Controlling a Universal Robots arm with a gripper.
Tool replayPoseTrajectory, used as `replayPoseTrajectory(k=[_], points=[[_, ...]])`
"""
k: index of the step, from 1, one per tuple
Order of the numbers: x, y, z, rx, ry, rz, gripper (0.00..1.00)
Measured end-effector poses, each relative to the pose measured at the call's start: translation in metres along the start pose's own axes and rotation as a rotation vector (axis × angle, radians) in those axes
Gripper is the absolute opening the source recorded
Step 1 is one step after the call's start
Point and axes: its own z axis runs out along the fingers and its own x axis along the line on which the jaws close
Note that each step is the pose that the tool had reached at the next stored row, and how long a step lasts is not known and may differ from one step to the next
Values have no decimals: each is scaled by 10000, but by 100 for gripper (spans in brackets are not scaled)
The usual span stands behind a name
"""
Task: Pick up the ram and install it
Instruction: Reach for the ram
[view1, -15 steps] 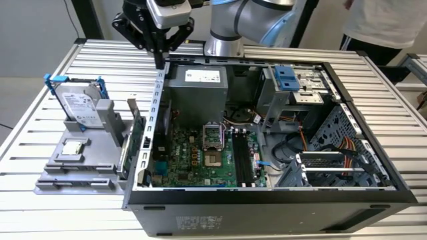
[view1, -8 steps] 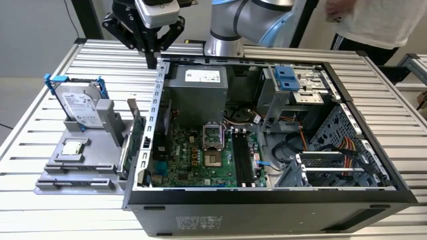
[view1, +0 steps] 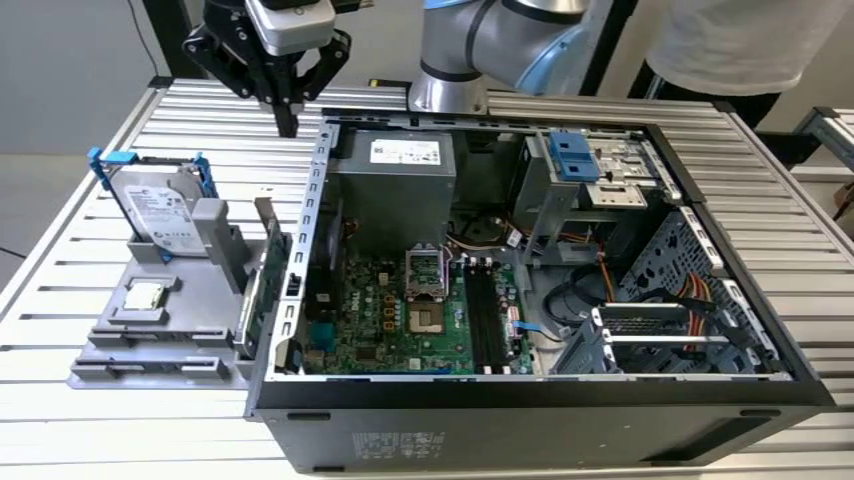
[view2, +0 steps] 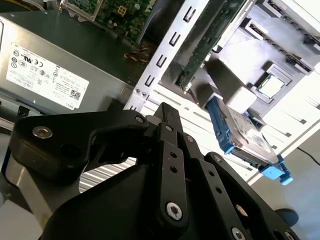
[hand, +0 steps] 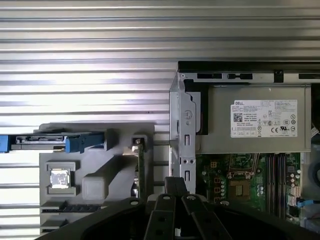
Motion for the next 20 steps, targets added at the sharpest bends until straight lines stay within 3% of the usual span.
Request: replayPoseTrajectory(k=[20], points=[[335, -7, -8, -3, 9, -169, 0]])
